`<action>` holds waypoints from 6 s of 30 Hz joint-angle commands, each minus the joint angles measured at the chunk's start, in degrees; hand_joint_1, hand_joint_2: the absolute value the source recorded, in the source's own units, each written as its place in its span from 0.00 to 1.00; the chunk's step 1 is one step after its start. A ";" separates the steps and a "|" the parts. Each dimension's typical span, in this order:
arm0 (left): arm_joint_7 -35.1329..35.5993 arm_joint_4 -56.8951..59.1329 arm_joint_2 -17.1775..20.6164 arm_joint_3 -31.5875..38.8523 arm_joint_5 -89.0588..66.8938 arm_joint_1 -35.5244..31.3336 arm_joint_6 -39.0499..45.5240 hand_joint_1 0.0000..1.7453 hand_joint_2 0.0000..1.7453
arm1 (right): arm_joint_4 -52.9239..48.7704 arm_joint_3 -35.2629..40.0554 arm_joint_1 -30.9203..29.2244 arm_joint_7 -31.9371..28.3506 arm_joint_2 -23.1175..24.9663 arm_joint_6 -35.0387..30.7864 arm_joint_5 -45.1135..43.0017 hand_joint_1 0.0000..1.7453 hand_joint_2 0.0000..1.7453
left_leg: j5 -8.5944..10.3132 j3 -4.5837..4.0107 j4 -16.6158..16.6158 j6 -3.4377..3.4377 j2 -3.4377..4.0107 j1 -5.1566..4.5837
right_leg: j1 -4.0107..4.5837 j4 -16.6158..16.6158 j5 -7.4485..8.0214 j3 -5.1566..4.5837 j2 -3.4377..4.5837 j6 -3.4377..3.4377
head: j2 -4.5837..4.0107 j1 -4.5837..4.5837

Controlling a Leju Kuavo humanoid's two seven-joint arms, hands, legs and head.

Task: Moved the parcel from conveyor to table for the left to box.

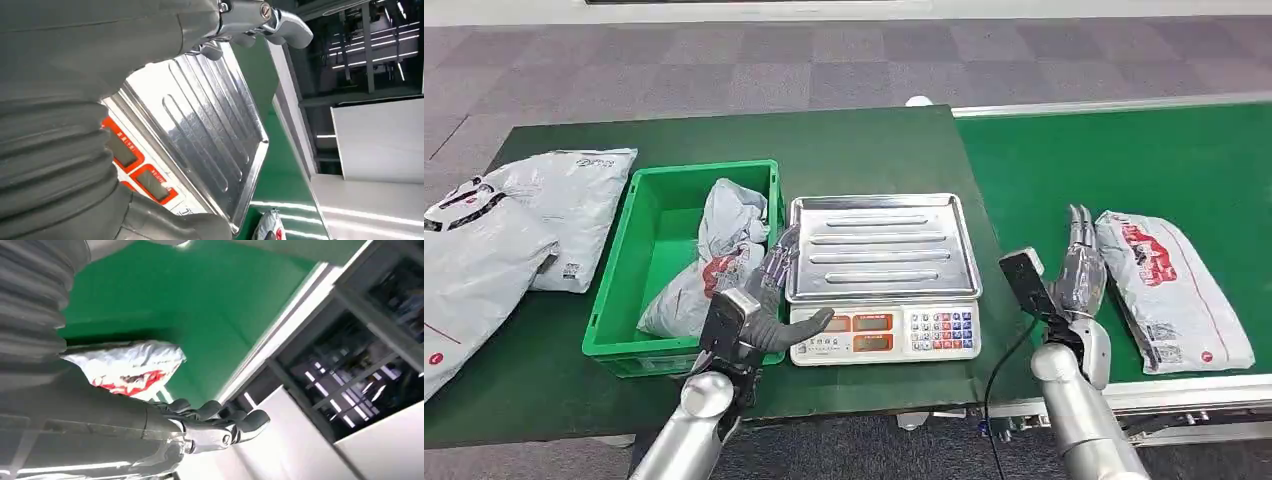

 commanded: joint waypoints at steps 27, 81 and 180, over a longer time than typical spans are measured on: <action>2.89 -4.07 2.06 3.42 -2.33 2.21 -2.76 0.00 1.00 | 34.07 -24.40 -12.13 20.85 -7.48 -1.62 17.68 0.00 1.00 | -0.03 0.12 -0.07 0.03 -0.08 -0.03 | -0.02 -0.09 -0.01 0.17 -0.05 0.00 | 0.02 0.00; 4.66 -3.25 1.12 4.95 -3.99 2.47 -4.82 0.00 1.00 | 33.11 -31.22 -11.20 22.93 -5.75 10.76 24.98 1.00 1.00 | -0.07 0.23 -0.13 0.01 0.08 0.00 | 0.01 -0.16 0.02 0.24 0.10 -0.03 | 0.02 0.00; -9.40 -2.75 3.79 0.33 3.50 -3.25 4.48 0.00 1.00 | -13.05 15.34 5.39 -10.01 -2.41 27.85 -7.85 0.00 1.00 | -0.07 0.15 -0.10 -0.01 -0.06 0.08 | 0.09 -0.15 -0.07 0.22 -0.06 -0.06 | 0.00 0.00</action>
